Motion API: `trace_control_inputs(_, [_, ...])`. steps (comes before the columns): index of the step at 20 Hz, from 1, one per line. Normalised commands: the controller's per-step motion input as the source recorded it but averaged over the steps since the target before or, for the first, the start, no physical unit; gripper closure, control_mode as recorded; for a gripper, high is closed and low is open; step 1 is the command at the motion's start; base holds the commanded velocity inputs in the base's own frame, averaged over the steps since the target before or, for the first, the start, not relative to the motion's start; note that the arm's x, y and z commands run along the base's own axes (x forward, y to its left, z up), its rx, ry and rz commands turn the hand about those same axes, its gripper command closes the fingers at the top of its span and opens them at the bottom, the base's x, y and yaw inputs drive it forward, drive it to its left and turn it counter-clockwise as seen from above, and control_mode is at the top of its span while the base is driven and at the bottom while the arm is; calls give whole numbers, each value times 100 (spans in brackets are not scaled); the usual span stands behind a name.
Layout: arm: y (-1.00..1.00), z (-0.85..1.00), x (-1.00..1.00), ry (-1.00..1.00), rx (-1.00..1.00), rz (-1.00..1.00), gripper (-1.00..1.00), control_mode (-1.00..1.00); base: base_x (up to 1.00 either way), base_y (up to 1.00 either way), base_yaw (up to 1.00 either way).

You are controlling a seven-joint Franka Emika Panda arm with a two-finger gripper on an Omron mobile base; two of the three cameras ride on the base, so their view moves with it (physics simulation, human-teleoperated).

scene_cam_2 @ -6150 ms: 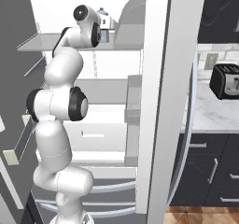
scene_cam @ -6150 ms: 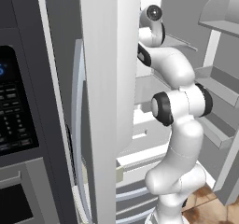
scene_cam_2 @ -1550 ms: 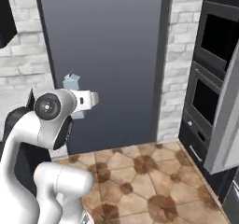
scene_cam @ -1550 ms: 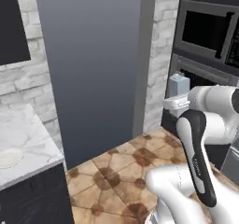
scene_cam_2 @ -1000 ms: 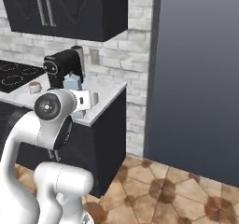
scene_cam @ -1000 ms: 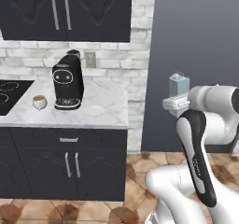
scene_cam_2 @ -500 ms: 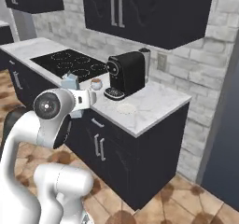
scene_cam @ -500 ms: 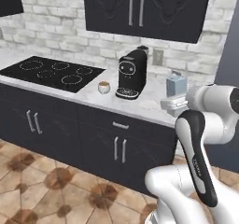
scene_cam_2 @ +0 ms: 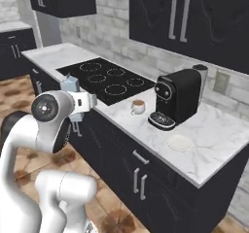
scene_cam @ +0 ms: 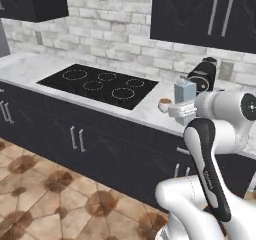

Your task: Take a sugar cube from the saucer and place it inside the coffee. Then, grab milk from the fridge and place it next to the coffee on the counter to sweeten the coffee.

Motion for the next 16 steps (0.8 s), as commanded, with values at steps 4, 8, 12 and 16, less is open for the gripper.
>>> trace_control_inputs(4, [0,0,0,0,0,0,100,100,88,58,-3])
trace_control_inputs(8, [0,0,0,0,0,0,100,100,67,52,-27])
trace_control_inputs(12, [0,0,0,0,0,0,100,100,59,45,-38])
trace_control_inputs(16, [0,0,0,0,0,0,100,100,55,31,-38])
